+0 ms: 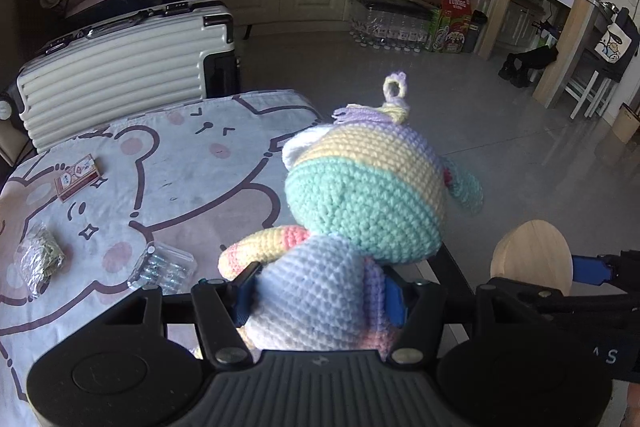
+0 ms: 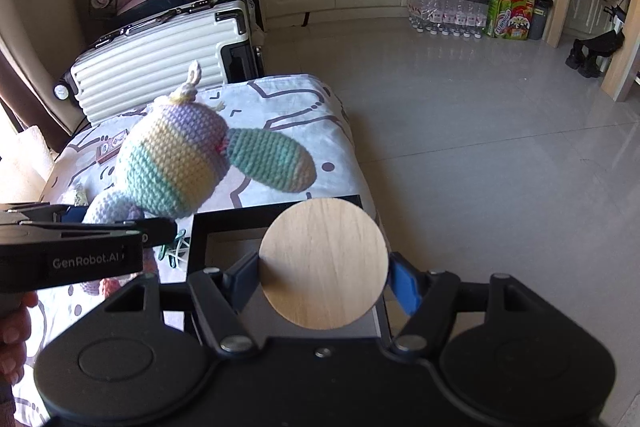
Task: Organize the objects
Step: 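Lower the plush into the black box while the right gripper lowers the disc inside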
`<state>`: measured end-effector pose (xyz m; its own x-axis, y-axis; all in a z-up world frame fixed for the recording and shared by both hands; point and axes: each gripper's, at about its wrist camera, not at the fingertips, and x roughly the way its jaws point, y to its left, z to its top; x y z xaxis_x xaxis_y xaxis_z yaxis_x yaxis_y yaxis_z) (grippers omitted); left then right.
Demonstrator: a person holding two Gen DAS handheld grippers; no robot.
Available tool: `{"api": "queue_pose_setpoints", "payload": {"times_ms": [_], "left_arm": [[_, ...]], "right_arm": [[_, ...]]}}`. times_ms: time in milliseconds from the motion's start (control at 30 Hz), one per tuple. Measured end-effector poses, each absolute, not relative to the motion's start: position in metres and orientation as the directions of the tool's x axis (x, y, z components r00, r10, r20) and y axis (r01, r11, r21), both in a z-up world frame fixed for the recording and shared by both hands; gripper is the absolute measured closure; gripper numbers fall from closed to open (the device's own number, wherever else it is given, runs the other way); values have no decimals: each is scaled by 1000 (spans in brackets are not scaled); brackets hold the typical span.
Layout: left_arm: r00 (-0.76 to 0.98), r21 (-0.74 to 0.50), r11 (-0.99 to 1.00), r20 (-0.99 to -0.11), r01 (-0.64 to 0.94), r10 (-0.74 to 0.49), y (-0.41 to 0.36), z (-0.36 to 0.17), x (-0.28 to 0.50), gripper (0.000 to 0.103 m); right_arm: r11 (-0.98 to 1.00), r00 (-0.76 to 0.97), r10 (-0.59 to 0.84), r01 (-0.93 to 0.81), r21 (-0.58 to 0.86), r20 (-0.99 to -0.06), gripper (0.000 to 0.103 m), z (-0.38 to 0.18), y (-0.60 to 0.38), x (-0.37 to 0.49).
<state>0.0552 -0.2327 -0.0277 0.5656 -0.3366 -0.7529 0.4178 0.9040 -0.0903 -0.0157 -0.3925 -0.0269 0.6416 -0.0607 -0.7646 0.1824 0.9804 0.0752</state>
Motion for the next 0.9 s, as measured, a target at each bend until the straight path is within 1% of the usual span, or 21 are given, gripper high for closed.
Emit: {"api": "queue_pose_setpoints", "payload": {"times_ms": [133, 233, 467, 633, 900], "left_arm": [[581, -68, 884, -730, 462, -360, -247, -33, 60, 41], [570, -81, 865, -721, 496, -395, -256, -37, 64, 41], [485, -102, 800, -748, 591, -454, -282, -57, 68, 41], [436, -84, 777, -788, 624, -435, -294, -78, 76, 41], [409, -68, 783, -823, 618, -395, -296, -104, 96, 41]], "right_arm": [[978, 634, -61, 192, 80, -771, 33, -30, -399, -17], [978, 631, -61, 194, 82, -773, 33, -32, -402, -18], [972, 610, -78, 224, 76, -789, 34, -39, -415, -18], [965, 590, -84, 249, 82, -803, 33, -47, -424, -18], [970, 567, -75, 231, 71, -820, 33, -54, -422, -11]]}}
